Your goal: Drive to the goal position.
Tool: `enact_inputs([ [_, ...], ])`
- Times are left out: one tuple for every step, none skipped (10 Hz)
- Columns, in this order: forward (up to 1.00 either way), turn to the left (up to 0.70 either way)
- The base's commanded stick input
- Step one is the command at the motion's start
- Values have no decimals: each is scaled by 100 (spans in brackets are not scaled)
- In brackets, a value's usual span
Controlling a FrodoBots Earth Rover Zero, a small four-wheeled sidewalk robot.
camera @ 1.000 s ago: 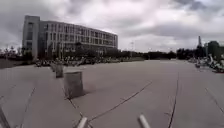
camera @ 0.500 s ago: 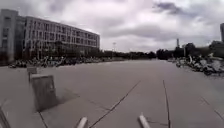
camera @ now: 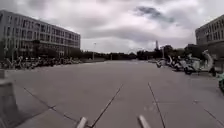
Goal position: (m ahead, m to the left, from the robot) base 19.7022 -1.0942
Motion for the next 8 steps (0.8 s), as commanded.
enact_inputs([
  [70,-14],
  [70,1],
  [70,1],
  [70,1],
  [70,1],
  [70,1],
  [70,1],
  [70,1],
])
